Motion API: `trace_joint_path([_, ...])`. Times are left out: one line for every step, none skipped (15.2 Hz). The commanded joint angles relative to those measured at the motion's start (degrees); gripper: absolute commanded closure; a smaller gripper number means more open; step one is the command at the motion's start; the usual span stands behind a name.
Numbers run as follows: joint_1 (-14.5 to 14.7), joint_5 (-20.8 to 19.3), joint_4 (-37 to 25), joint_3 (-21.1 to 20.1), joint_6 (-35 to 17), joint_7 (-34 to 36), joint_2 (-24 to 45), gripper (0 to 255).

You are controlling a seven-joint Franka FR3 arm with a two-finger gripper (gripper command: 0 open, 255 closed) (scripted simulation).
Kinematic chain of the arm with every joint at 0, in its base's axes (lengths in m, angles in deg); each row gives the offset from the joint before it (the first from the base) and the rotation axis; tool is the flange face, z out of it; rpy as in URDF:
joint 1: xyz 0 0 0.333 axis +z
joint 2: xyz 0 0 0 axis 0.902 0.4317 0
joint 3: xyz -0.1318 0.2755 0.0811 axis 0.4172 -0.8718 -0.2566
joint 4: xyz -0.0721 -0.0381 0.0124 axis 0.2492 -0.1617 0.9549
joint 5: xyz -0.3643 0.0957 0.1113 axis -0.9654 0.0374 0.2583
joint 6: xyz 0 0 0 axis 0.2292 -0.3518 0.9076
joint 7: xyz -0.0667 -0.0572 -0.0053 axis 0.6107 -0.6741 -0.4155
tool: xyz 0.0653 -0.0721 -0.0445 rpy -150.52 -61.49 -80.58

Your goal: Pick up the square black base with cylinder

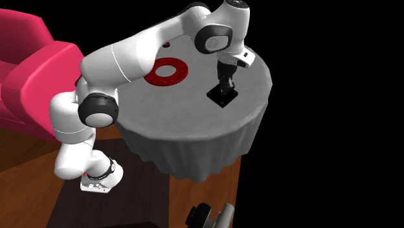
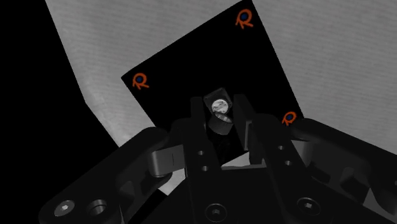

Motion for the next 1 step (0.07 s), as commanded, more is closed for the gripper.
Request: trace_joint_path([0.0, 0.0, -0.8, 0.0, 0.6, -0.1, 0.2, 255])
